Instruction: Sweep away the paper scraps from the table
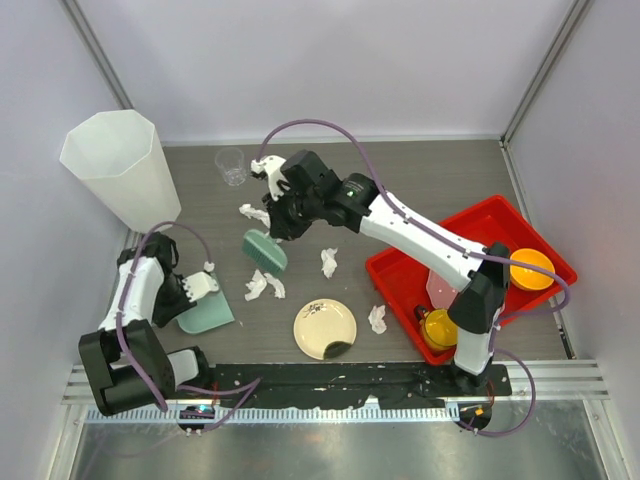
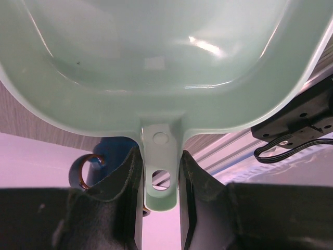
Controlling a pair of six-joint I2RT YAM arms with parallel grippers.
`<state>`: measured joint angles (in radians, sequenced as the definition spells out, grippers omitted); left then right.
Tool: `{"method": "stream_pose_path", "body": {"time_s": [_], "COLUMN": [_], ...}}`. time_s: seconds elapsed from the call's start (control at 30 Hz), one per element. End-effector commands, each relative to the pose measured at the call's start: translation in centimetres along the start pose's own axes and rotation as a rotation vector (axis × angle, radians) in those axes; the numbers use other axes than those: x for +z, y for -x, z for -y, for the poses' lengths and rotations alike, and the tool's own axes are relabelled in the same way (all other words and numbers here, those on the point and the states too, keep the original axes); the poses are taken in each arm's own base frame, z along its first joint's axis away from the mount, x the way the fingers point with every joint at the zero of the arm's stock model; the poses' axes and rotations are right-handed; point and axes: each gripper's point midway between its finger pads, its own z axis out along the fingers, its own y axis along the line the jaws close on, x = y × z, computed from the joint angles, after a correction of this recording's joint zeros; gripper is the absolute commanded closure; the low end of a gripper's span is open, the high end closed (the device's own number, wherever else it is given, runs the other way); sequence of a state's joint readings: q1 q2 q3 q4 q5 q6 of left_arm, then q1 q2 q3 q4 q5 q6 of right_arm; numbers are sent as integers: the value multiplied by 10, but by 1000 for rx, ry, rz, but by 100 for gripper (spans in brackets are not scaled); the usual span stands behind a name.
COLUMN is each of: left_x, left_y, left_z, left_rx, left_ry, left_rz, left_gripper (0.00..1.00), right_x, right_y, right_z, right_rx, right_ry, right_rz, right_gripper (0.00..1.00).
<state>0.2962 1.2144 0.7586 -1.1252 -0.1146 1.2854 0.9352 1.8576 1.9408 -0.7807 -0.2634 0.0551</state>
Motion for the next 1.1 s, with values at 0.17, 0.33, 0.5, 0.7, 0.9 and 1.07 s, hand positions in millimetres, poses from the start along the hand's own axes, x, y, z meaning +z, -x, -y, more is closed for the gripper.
{"method": "stream_pose_path", "body": {"time_s": [0.17,0.33,0.5,0.7,0.9,1.07], "left_x": [6,10,18,18,11,-7], "left_y": [24,33,42,60,82,94], "left_z": [1,0,2,0,7,-1], "left_rx": [50,34,48,0,-73,-141], "left_ry": [3,-26,-38,-68,-135,-124], "left_rz": [-12,-15,-6,43,161,283], "left_gripper": [100,100,100,100,100,100], "right_x": [16,52,87,126,103,58], "right_y": [-20,-42,-35,-2,30,40], "right_z": [81,65,22,-57,-65,-22], "right_rx": [280,317,351,408,390,324], "right_ry": [-482,-425,-248,111,131,-113], "right_rz": [52,-24,-38,15,129,207], "right_gripper": [99,99,99,99,99,99]}}
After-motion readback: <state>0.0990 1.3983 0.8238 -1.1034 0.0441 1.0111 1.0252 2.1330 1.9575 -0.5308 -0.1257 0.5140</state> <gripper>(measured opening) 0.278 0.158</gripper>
